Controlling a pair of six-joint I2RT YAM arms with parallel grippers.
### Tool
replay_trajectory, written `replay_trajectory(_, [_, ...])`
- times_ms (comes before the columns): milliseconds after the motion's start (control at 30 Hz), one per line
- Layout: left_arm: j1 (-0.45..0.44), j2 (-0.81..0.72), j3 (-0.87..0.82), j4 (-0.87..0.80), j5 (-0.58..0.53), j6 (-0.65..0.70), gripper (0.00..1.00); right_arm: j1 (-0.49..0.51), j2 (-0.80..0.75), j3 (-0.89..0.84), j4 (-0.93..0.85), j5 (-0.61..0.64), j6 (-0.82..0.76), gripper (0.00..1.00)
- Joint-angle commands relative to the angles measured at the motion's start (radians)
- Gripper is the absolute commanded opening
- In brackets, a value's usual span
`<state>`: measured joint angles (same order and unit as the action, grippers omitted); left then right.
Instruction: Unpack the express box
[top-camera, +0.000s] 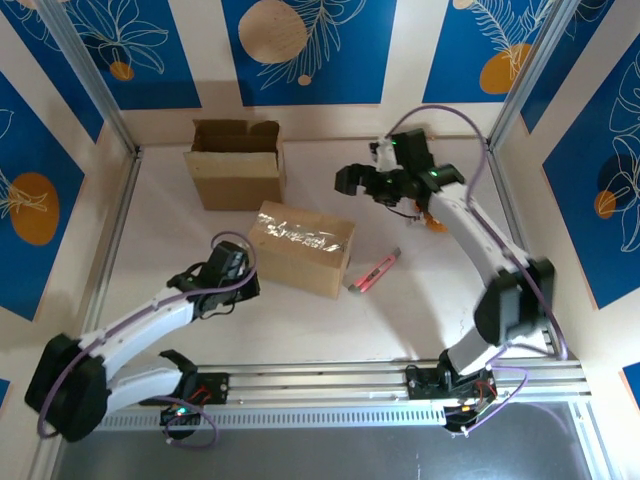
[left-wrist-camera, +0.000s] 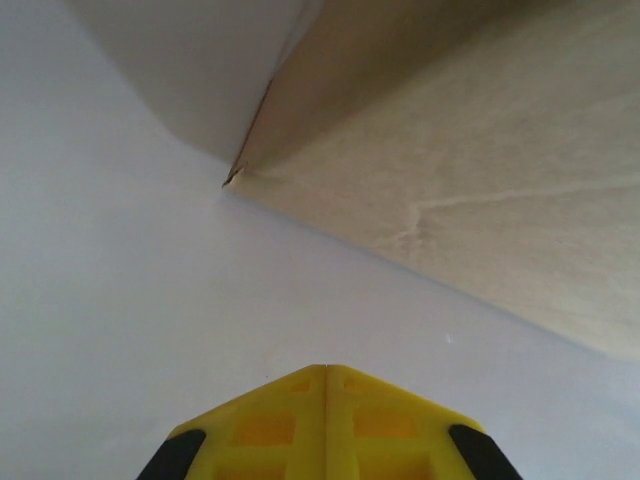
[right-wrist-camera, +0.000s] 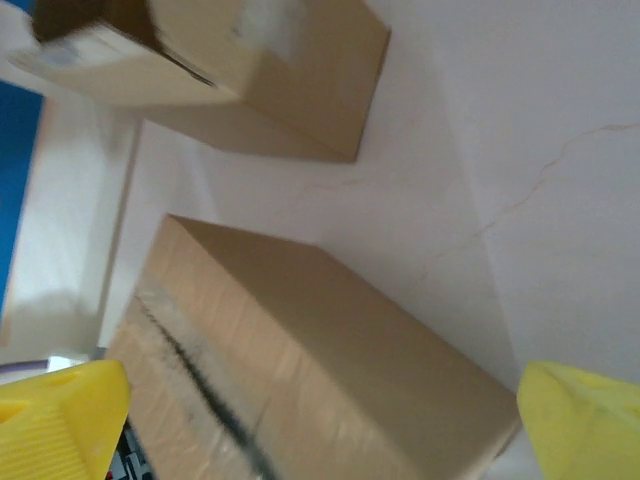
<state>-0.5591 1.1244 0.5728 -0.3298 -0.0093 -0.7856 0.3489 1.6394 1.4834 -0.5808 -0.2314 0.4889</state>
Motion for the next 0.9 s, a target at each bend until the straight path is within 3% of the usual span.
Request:
replay_trajectory(0, [0.046, 0.095, 0.042, 0.162, -0.018, -0.033, 0.0, 0.029, 0.127, 0.066, 0.001, -0.111, -0.035, 0.99])
replay_trajectory(100, [0.09, 0.15, 0.06, 0.176, -0.02, -0.027, 0.0, 0.064, 0.158, 0.037, 0.048, -0.162, 0.021, 0.99])
replay_trajectory(233, [0.149, 0.167, 0.069, 0.183, -0.006, -0.015, 0.0, 0.125, 0.084, -0.105, 0.156, -0.195, 0.128, 0.99])
replay_trajectory(433, [0.195, 0.195, 0.091, 0.213, 0.049, 0.024, 0.0, 0.203, -0.052, -0.304, 0.25, -0.088, 0.299, 0.99])
replay_trajectory(633, [0.205, 0.24, 0.107, 0.246, 0.093, 0.045, 0.0, 0.267, -0.126, -0.401, 0.27, -0.009, 0.372, 0.99])
replay_trajectory(833, [0.206, 0.125, 0.113, 0.077, 0.0, 0.07, 0.01, 0.262, -0.146, -0.407, 0.232, 0.039, 0.354, 0.99])
replay_trajectory(867, [0.206, 0.083, 0.115, 0.012, -0.037, 0.072, 0.07, 0.26, -0.148, -0.405, 0.23, 0.04, 0.349, 0.99])
